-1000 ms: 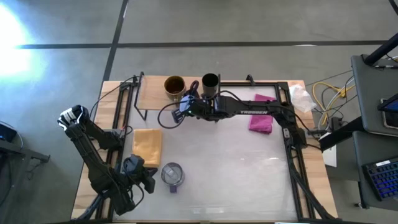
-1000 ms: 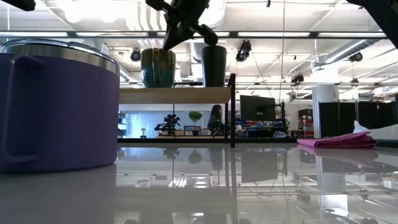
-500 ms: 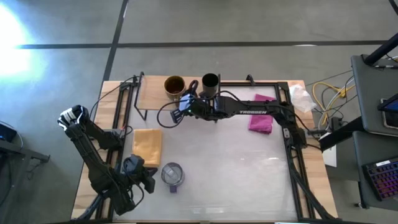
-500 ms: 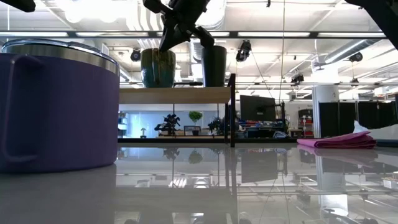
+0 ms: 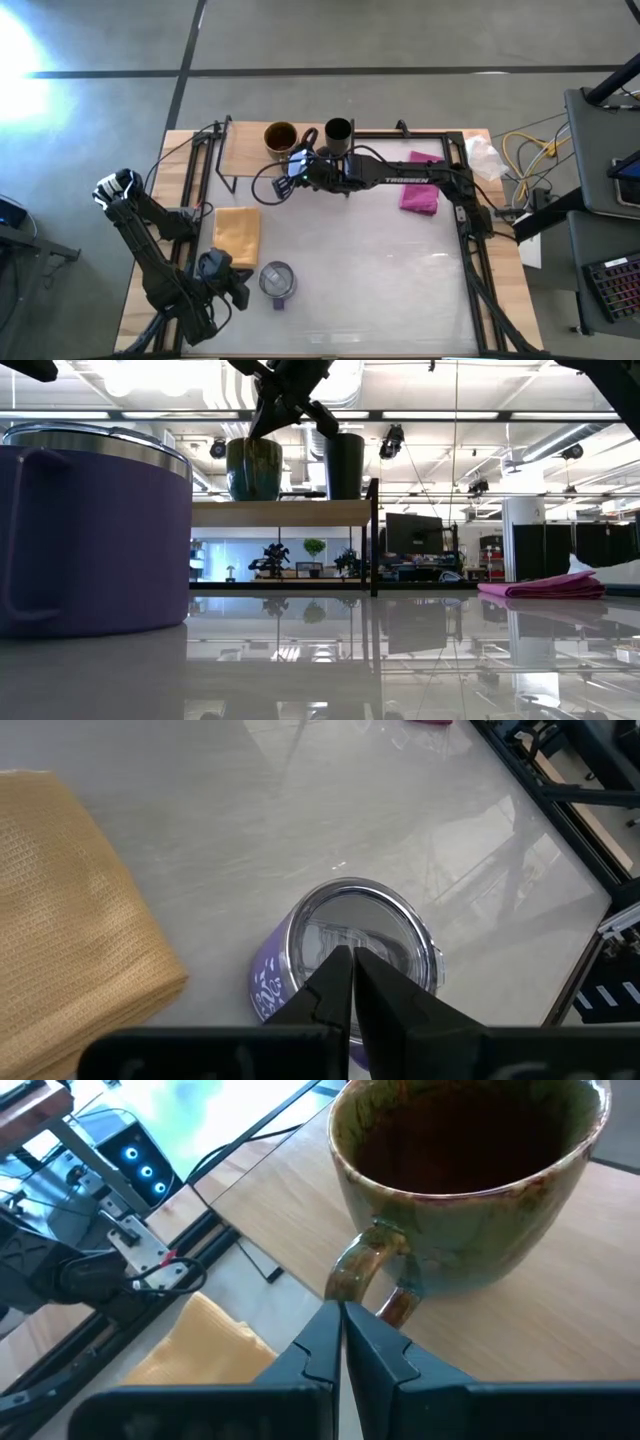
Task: Stack small to large cups/mugs on shelf
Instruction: Adjust the green mug on the shelf, then put the purple mug on the shelf
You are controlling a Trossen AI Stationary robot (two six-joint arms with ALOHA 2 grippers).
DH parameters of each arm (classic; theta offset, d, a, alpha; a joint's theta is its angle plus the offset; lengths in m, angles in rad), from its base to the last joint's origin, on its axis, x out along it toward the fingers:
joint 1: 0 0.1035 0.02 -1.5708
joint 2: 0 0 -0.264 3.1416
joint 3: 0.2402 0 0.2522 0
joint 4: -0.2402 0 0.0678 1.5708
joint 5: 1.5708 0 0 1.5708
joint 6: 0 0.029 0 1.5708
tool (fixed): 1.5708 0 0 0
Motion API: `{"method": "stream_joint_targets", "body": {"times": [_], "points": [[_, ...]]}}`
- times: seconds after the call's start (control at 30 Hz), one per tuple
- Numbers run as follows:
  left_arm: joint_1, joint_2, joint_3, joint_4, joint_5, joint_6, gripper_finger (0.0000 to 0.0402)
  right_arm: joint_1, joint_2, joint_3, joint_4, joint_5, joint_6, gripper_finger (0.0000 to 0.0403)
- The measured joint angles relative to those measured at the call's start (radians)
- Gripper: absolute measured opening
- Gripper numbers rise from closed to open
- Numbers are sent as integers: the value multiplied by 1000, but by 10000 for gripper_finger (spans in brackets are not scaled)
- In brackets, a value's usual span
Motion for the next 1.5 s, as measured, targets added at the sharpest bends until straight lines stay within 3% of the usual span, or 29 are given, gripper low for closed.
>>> {"method": "stream_joint_targets", "body": {"times": [0.6, 1.17, 1.5], "points": [[1, 0, 0, -2, 0, 0, 0, 3, 0, 0, -92, -3, -19, 11], [0, 0, -1, 3, 7, 21, 0, -11, 52, 0, -2, -44, -2, 11], [0, 0, -1, 9, 15, 32, 0, 2, 12, 34, -158, 52, -23, 11]]}}
